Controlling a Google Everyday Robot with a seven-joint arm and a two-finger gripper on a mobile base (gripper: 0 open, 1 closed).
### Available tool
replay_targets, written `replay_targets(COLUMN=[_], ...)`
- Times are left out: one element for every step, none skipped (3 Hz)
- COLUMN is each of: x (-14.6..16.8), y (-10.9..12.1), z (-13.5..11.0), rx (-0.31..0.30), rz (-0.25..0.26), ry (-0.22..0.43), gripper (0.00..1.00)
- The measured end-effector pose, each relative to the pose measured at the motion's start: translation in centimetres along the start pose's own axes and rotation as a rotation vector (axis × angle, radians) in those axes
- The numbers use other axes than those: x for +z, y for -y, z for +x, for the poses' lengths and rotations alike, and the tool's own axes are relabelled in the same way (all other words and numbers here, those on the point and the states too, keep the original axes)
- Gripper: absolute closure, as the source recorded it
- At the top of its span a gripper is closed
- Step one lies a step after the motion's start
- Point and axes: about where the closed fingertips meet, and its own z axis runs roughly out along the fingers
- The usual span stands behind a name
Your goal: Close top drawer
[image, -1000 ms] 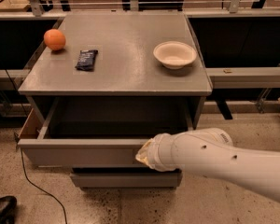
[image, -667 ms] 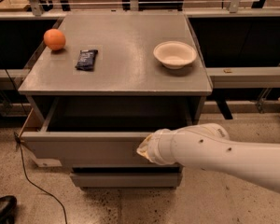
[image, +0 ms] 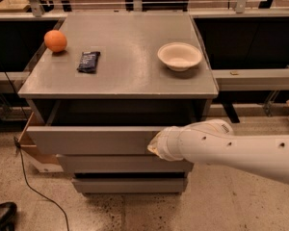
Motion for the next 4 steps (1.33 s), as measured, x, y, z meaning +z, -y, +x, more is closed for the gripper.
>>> replay_targets(x=[0.4, 0.8, 0.7, 0.1], y=[0.8, 3.0, 3.4, 5.7], z=[0.4, 1.9, 2.2, 3.6], rx=[-0.009, -0.051, -0.063, -0.119], rz=[0.012, 0.048, 0.057, 0.098], ry=[-0.008, -0.038, -0.046, -0.074], gripper=[1.00, 1.00, 1.00, 1.00])
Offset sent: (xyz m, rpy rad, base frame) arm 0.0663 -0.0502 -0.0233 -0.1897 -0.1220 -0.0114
